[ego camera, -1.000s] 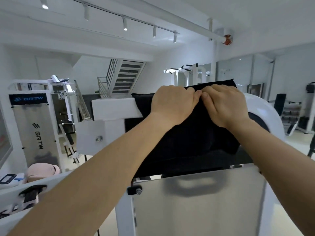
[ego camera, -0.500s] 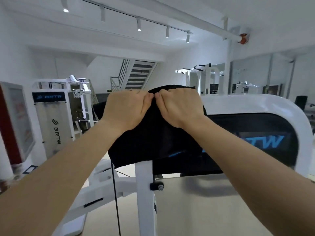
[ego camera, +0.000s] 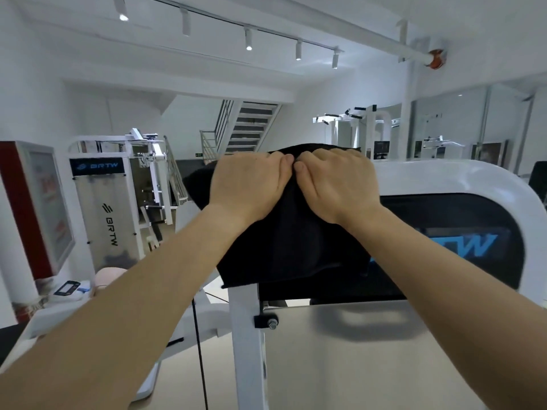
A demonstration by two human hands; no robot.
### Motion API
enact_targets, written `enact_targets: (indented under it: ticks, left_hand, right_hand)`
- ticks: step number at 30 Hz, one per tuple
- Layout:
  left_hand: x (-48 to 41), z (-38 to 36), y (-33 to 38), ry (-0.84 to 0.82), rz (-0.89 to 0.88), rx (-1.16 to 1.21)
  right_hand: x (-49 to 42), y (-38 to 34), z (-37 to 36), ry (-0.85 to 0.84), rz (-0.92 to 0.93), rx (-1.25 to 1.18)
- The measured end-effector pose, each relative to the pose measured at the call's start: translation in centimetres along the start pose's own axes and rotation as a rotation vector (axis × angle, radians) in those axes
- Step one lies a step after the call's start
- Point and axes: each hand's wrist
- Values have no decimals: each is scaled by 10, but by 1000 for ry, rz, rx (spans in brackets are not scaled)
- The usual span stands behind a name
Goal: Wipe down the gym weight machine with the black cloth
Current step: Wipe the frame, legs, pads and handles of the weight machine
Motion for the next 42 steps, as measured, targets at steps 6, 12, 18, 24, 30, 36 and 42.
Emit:
enact_targets:
  ticks: [6,12,18,24,30,36,42]
  left_hand:
    - [8,9,-31,-25,-38,56]
    - [34,4,-98,-81,227,440]
    - [72,-12,-101,-112,288,663]
    - [102,-28,-130,-90,238,508]
    - [73,-7,-174,49,627,656]
    - [96,-12,-192,19,783,705]
    - [134,-42,-137,-283,893,1300]
  right_hand:
    - [-10,-19,-2,-30,-49,14]
    - [-60,-94,-18,-121,21,-20]
    - [-52,-107,-19,-82,2,30]
    - [-25,-139,-20,-123,-19,50]
    - [-67,-155,-22,-101,176,137]
    - [-87,-222,-48,-365,100,126]
    - [-36,-220,-77,-242,72,102]
Point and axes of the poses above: each hand's wrist, its own x-axis away from the middle knuckle, its own z-axis out of the back of the hand, y = z × x, and after that the axes turned 9 degrees about z, right-handed
